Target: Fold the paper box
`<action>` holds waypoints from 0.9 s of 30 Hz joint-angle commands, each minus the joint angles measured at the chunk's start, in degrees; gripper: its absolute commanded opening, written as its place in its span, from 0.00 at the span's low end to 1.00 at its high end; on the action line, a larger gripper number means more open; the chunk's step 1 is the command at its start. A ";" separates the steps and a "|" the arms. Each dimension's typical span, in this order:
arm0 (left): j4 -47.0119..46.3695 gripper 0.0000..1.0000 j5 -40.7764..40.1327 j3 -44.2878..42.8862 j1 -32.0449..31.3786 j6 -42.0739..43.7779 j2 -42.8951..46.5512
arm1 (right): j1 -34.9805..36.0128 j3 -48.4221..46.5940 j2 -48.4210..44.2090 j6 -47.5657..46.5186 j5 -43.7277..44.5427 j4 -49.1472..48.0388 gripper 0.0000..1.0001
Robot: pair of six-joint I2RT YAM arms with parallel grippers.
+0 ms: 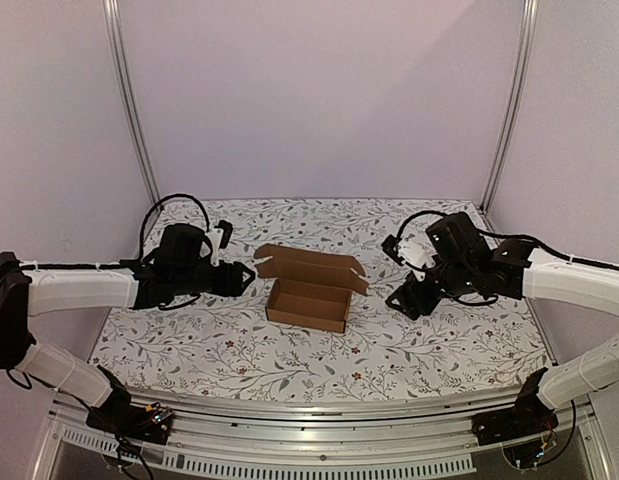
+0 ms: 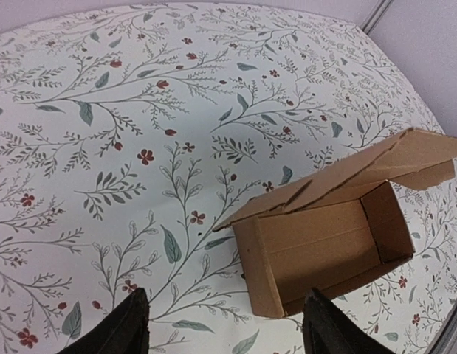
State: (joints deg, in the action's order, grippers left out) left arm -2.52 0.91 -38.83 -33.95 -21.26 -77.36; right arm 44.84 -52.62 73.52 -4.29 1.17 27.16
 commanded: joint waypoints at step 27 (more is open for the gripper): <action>-16.06 0.33 14.83 -6.40 5.10 12.93 -16.74 | -1.07 7.95 -3.50 7.80 -11.81 -12.31 0.73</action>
State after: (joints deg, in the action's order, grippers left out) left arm -17.67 13.41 -44.10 -29.45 -9.54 -92.97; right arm 44.18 -45.67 70.65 2.74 -9.89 15.70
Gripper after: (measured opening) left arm 0.373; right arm 0.733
